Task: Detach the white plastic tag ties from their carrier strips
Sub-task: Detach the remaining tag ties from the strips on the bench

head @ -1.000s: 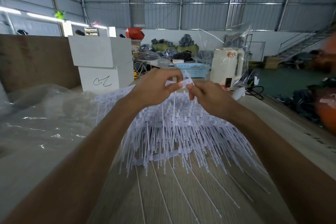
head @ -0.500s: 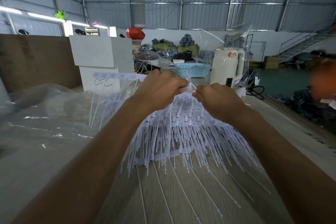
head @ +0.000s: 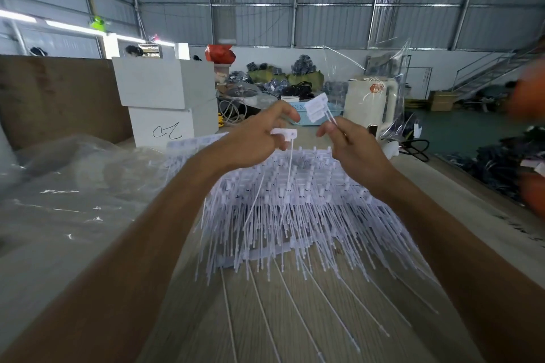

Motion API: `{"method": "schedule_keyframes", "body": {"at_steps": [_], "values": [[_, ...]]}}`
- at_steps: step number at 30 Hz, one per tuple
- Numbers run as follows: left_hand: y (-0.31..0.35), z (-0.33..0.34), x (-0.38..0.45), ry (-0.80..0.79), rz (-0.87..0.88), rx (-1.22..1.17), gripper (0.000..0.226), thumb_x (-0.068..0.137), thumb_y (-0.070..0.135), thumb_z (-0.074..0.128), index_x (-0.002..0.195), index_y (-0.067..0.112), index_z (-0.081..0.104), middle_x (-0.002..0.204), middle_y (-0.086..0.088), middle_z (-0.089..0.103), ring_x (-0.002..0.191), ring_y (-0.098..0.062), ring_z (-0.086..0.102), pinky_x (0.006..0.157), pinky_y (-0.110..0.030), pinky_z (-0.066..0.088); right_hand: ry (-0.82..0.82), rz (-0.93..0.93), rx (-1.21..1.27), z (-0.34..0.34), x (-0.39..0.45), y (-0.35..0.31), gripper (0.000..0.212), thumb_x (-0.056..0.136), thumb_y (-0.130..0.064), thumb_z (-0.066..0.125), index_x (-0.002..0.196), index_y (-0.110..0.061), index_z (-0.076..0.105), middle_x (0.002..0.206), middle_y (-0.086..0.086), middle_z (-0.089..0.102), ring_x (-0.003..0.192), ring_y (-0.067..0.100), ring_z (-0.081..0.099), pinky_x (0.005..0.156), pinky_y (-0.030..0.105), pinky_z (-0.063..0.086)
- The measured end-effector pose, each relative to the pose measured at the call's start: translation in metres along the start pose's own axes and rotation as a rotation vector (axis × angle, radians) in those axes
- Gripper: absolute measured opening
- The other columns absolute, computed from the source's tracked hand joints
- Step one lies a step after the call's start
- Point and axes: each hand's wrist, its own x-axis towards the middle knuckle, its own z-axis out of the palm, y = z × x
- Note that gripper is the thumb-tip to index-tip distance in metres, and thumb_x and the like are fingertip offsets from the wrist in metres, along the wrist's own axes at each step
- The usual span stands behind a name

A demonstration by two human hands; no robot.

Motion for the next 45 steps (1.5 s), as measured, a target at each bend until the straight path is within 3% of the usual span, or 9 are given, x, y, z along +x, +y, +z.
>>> {"method": "schedule_keyframes", "body": {"at_steps": [6, 12, 18, 22, 26, 30, 37, 42, 45], "values": [[0.016, -0.011, -0.005, -0.022, 0.107, 0.021, 0.033, 0.097, 0.001, 0.057, 0.111, 0.028, 0.044, 0.096, 0.001, 0.074, 0.096, -0.032, 0.069, 0.086, -0.061, 0.052, -0.119, 0.148, 0.516, 0.003, -0.002, -0.012, 0.031, 0.098, -0.039, 0.062, 0.096, -0.009, 0.071, 0.057, -0.006, 0.037, 0.047, 0.007, 0.028, 0.046, 0.025, 0.022], [0.035, -0.022, -0.009, -0.046, 0.211, -0.007, 0.031, 0.089, 0.002, 0.071, 0.103, 0.021, 0.051, 0.096, 0.005, 0.074, 0.097, -0.011, 0.071, 0.09, -0.051, 0.056, -0.26, 0.086, 0.591, -0.001, -0.005, -0.024, 0.025, 0.096, -0.034, 0.065, 0.093, -0.009, 0.068, 0.058, -0.008, 0.038, 0.049, 0.01, 0.024, 0.045, 0.025, 0.016], [0.044, -0.017, -0.005, 0.272, 0.34, 0.093, 0.022, 0.089, 0.019, 0.075, 0.102, 0.01, 0.059, 0.091, 0.012, 0.07, 0.089, 0.009, 0.065, 0.077, -0.006, 0.047, -0.124, 0.052, 0.687, -0.008, 0.0, -0.032, 0.034, 0.101, -0.023, 0.058, 0.111, 0.01, 0.06, 0.065, 0.002, 0.035, 0.049, 0.01, 0.022, 0.043, 0.025, 0.015], [0.055, -0.013, -0.003, 0.478, 0.51, 0.259, 0.018, 0.095, 0.023, 0.064, 0.103, 0.008, 0.061, 0.092, 0.001, 0.07, 0.085, -0.014, 0.067, 0.077, -0.033, 0.055, -0.06, 0.022, 0.775, -0.015, 0.001, -0.044, 0.018, 0.101, -0.021, 0.058, 0.108, -0.011, 0.072, 0.066, 0.003, 0.038, 0.048, 0.009, 0.023, 0.042, 0.024, 0.019], [0.057, -0.018, -0.004, 0.579, 0.535, 0.293, 0.012, 0.09, 0.009, 0.068, 0.099, 0.001, 0.064, 0.101, -0.01, 0.058, 0.087, -0.002, 0.051, 0.082, -0.01, 0.041, -0.043, -0.012, 0.779, -0.019, 0.0, -0.054, 0.015, 0.1, -0.018, 0.06, 0.103, -0.012, 0.074, 0.066, 0.005, 0.04, 0.046, 0.009, 0.024, 0.042, 0.024, 0.018], [0.06, -0.023, -0.008, 0.574, 0.495, 0.277, 0.019, 0.086, 0.014, 0.075, 0.098, 0.003, 0.065, 0.099, -0.002, 0.058, 0.086, 0.008, 0.05, 0.078, -0.005, 0.037, -0.11, -0.01, 0.743, -0.024, -0.002, -0.053, 0.012, 0.101, -0.02, 0.058, 0.101, -0.017, 0.07, 0.076, 0.011, 0.048, 0.044, 0.007, 0.025, 0.044, 0.023, 0.017], [0.049, -0.018, -0.005, 0.45, 0.211, 0.283, 0.033, 0.101, 0.038, 0.055, 0.094, 0.008, 0.068, 0.088, -0.008, 0.066, 0.082, -0.02, 0.06, 0.079, -0.04, 0.048, -0.173, -0.009, 0.904, -0.025, -0.002, -0.051, 0.01, 0.104, -0.012, 0.051, 0.106, -0.011, 0.06, 0.073, 0.003, 0.061, 0.042, 0.006, 0.022, 0.04, 0.018, 0.018], [0.056, -0.023, -0.007, 0.476, 0.153, 0.279, 0.048, 0.1, 0.049, 0.051, 0.085, 0.007, 0.069, 0.073, -0.013, 0.064, 0.072, -0.025, 0.06, 0.072, -0.039, 0.045, -0.189, 0.038, 0.97, -0.023, 0.001, -0.049, 0.024, 0.104, -0.017, 0.051, 0.123, -0.003, 0.056, 0.07, 0.005, 0.062, 0.04, 0.006, 0.02, 0.038, 0.015, 0.021], [0.065, -0.031, -0.008, 0.511, 0.205, 0.339, 0.046, 0.096, 0.055, 0.052, 0.082, 0.016, 0.071, 0.066, -0.002, 0.062, 0.064, -0.016, 0.057, 0.061, -0.034, 0.04, -0.227, -0.003, 0.903, -0.024, 0.001, -0.049, 0.016, 0.103, -0.025, 0.056, 0.113, -0.017, 0.065, 0.074, 0.008, 0.065, 0.04, 0.007, 0.02, 0.039, 0.016, 0.021]]}}
